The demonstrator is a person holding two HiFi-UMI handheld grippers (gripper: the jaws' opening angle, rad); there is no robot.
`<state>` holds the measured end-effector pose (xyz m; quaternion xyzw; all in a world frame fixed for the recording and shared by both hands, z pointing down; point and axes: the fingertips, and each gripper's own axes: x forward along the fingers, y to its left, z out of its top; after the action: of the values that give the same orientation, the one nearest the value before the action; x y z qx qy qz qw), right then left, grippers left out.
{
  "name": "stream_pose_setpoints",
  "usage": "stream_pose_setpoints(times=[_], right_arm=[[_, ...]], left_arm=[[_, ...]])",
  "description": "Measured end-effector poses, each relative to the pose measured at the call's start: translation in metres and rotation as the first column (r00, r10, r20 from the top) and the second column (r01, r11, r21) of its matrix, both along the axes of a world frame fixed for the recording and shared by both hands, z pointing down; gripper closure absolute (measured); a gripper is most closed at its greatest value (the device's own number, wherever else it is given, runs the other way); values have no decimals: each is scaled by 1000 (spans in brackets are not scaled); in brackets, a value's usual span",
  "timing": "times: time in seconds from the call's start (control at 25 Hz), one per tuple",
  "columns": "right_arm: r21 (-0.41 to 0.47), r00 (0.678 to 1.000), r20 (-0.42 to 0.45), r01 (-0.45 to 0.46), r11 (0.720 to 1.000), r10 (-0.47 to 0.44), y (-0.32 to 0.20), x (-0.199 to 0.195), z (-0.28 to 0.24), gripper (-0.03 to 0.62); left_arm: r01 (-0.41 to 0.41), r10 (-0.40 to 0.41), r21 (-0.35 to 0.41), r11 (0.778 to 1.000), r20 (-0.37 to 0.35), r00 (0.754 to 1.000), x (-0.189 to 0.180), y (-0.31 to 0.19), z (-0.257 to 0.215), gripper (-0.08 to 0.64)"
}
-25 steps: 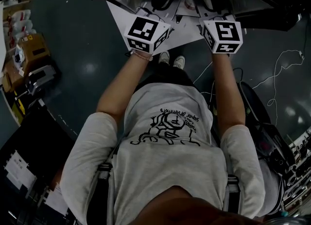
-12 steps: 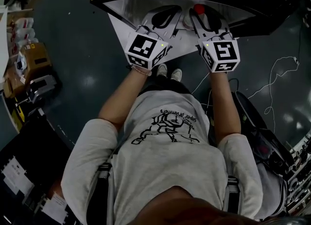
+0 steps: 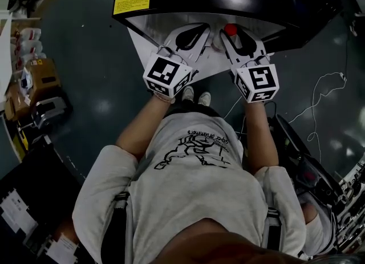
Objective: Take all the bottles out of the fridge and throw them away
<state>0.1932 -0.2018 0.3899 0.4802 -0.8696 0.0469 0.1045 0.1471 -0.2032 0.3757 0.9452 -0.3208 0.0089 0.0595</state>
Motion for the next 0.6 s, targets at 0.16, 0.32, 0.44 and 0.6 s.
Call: stream_pose_setpoints(times=[0.16, 0.32, 0.44, 0.6], right_arm=[[-1, 1000, -2, 4, 1000, -4, 8, -3, -10, 442], [2, 1000, 5, 6, 1000, -6, 17, 0, -20, 442], [0, 1000, 12, 6, 1000, -6, 24, 2, -27, 442], [0, 1000, 20, 7, 1000, -7, 32, 3, -36, 442]], left_arm=[[-23, 23, -3, 1000, -9, 1000, 0, 11, -11, 551], [-42, 42, -1, 999, -14, 999, 3, 24, -20, 551], [-50, 50, 3, 999, -12, 999, 3, 31, -27, 551], [-75, 75, 4, 997, -12, 997, 6, 39, -34, 551]])
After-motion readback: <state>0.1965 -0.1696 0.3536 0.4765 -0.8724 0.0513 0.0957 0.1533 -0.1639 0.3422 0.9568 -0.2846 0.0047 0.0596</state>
